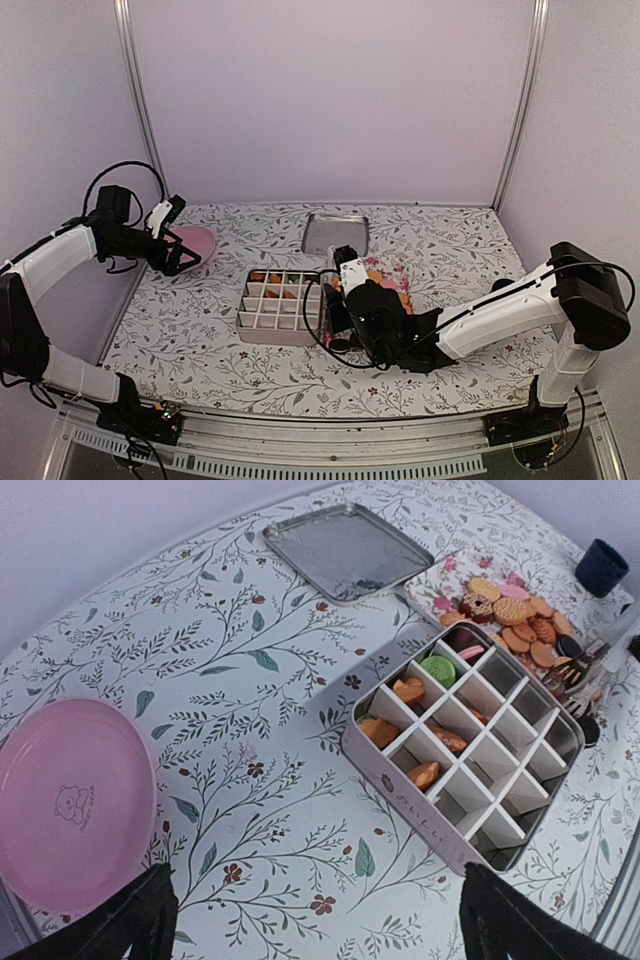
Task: Pack the cookies
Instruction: Pick up the fake cookies from the plate.
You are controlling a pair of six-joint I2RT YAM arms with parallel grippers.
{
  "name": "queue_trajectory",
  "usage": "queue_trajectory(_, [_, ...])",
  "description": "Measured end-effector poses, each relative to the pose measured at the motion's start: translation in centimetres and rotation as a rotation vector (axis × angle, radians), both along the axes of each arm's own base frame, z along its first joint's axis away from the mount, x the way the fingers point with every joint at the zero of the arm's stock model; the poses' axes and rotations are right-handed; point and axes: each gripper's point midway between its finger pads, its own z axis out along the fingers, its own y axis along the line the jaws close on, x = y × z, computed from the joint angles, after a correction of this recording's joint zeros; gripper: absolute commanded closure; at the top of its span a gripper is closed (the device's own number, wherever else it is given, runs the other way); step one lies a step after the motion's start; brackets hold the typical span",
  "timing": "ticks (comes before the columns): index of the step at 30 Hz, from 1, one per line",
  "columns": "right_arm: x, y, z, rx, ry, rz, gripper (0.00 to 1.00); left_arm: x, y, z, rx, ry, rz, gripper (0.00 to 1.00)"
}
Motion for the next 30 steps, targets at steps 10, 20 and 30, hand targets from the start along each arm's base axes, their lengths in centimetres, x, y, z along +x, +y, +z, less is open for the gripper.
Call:
queue_trajectory(10, [0.1, 0.1, 0.0, -0.002, -0.013, -0.002, 0.86, -0.1, 0.0, 0.2, 0.002, -0.006, -0.002, 0.01])
queue_trajectory(20, [0.2, -0.6, 0.5, -0.002, -0.024, -0.027, 0.92, -0.1, 0.0, 0.2, 0.002, -0.005, -0.002, 0.01])
queue_trajectory(30, [-0.1, -1.6, 8.5, 0.066, -0.155, -0.008, 0.91, -0.2, 0.0, 0.1, 0.001, -0.002, -0.002, 0.01])
